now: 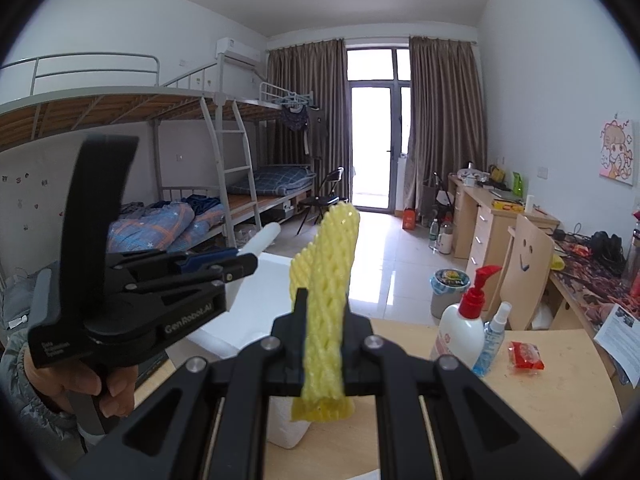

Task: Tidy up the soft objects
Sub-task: 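Carry the yellow foam net with the right gripper over the white foam box, then open the right gripper to drop the net into the foam box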

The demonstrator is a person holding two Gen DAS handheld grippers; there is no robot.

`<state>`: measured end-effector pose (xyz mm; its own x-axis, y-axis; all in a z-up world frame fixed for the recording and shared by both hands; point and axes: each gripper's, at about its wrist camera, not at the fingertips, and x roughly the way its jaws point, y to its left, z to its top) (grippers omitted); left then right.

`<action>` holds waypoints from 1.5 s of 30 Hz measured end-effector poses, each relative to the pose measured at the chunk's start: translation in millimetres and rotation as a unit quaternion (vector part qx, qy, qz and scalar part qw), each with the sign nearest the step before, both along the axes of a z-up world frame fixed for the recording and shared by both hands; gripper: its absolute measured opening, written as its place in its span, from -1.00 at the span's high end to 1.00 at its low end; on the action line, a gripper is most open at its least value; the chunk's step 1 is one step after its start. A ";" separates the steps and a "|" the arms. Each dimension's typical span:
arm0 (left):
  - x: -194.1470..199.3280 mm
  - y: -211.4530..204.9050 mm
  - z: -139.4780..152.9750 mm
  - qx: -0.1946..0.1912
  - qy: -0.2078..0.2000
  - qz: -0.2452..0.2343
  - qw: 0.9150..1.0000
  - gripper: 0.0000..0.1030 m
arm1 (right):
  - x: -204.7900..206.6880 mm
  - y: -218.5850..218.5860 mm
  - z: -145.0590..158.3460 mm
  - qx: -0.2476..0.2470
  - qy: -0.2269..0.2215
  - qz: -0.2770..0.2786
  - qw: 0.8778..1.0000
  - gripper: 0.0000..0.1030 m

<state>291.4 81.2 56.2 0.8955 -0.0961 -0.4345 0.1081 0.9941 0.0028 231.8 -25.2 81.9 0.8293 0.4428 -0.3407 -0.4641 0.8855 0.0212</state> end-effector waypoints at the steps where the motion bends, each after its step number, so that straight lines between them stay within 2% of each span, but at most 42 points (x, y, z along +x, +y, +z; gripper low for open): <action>1: 1.2 -0.6 -1.1 0.000 0.004 -0.004 1.000 0.61 | -0.4 -0.2 0.2 0.000 0.000 0.000 1.000 0.73; 8: 8.1 5.1 -3.9 -0.004 0.017 0.001 1.000 0.47 | 3.0 -4.1 -0.8 -0.001 0.001 -0.004 1.000 0.73; 10: 6.5 5.0 -2.3 -0.002 0.012 0.004 1.000 0.02 | 4.2 -5.3 -0.9 0.000 0.001 -0.005 1.000 0.73; 11: 5.6 5.6 -1.3 0.000 0.010 0.008 1.000 -0.37 | 5.2 -5.9 -0.8 0.001 0.002 -0.005 1.000 0.73; 12: 5.0 5.7 -0.6 0.001 0.009 0.010 1.000 -0.61 | 5.7 -6.4 -0.5 0.002 0.002 -0.005 1.000 0.72; 15: -1.1 12.4 3.7 -0.009 -0.008 0.020 1.000 -0.89 | 6.1 -7.1 0.0 0.002 0.001 -0.005 1.000 0.72; 17: -5.1 14.0 6.4 -0.006 -0.014 0.027 1.000 -0.96 | 6.9 -7.7 -0.1 0.003 0.002 -0.003 1.000 0.72; 25: -28.2 28.6 14.0 -0.008 -0.031 0.064 0.997 -0.98 | 7.9 0.8 0.8 0.008 0.006 0.016 1.000 0.73; 32: -46.8 37.9 16.1 0.013 -0.036 0.083 0.996 -0.98 | 9.8 19.5 0.8 0.010 0.010 0.041 0.999 0.72; 45: -71.5 65.0 9.7 0.024 -0.050 0.132 0.990 -0.98 | 31.0 48.8 -8.4 0.006 0.032 0.067 0.997 0.72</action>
